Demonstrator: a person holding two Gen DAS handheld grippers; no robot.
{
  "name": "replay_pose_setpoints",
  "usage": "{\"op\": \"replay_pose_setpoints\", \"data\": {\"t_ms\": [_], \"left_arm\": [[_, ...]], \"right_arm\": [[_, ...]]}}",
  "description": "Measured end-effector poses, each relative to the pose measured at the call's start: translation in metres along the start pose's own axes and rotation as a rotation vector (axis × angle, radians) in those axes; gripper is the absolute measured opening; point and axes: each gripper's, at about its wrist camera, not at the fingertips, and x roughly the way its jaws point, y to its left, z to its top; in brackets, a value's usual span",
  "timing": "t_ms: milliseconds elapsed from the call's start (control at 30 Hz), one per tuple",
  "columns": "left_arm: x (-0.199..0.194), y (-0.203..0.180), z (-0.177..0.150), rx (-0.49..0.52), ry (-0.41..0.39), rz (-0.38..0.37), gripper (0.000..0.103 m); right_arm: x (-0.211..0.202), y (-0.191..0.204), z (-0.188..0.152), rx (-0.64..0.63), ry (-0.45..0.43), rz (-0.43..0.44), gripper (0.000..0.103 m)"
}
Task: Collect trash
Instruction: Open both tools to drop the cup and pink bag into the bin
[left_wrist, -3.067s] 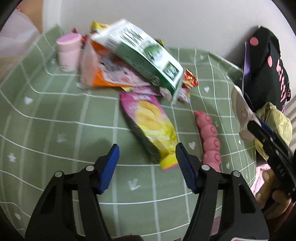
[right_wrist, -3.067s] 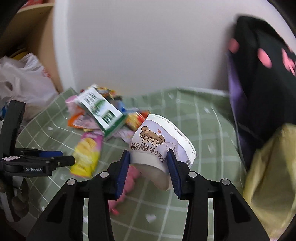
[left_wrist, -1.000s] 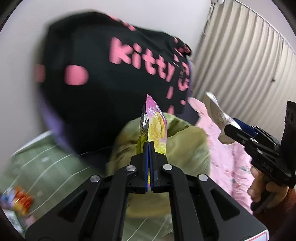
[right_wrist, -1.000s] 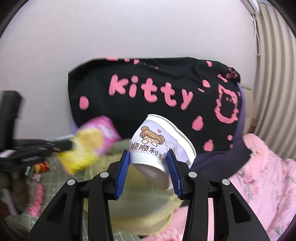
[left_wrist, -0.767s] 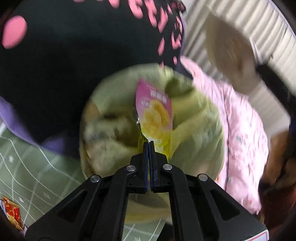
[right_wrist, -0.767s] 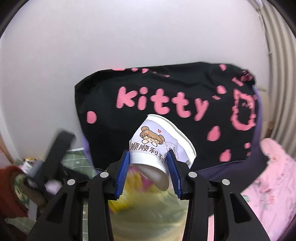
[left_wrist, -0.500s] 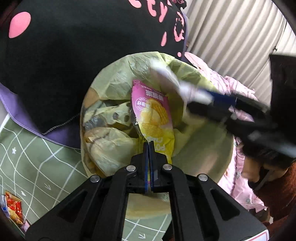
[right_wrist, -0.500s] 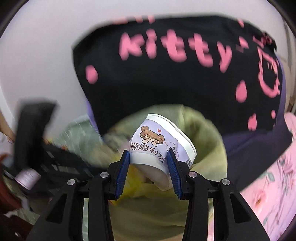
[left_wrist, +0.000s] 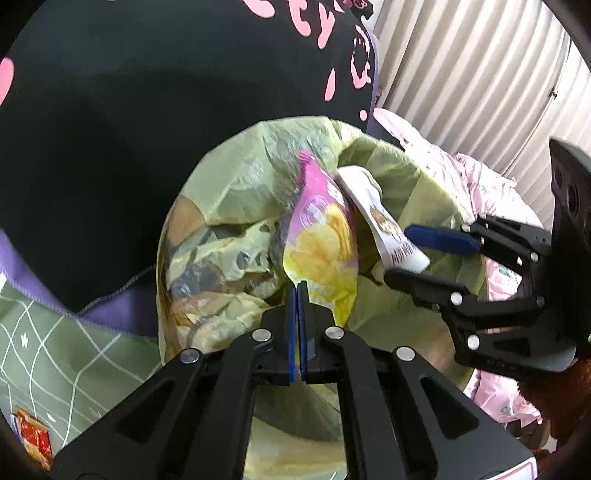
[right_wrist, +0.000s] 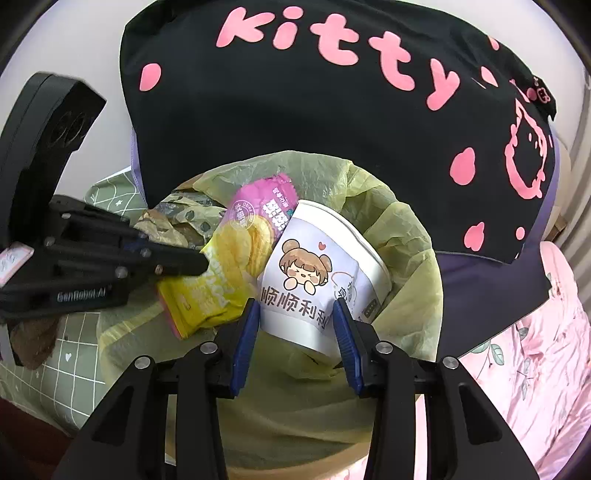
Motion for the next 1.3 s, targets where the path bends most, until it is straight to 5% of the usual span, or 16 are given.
{"op": "replay_pose_setpoints", "data": {"t_ms": [300,633,1000,1200,1300], "left_arm": [[0.001,-0.008,0.003,0.006,-0.014,-0.032,0.001],[-0.023,0.012,-0.009,-0.096,-0.041,-0.05,0.002],[-0.051,0.02,-0.012,-0.192,-0.172,-0.059,0.042],[-0.089,0.055,-0.046,-0.377,-0.272,-0.006,0.057],[-0.116,0.072,-0.075,-0.442,-0.308,0.103,0.057]], "right_arm": [[-0.012,0.001,-0.007,0.005,-0.048,0.011,0.035],[-0.018,0.011,-0.006,0.018,-0.079,0.035,0.035],[-0.033,0.013,-0.007,0.054,-0.133,0.0,0.041],[-0.046,0.025,0.002,0.034,-0.183,-0.001,0.045],[-0.052,0.037,0.011,0.029,-0.233,0.03,0.051]]}}
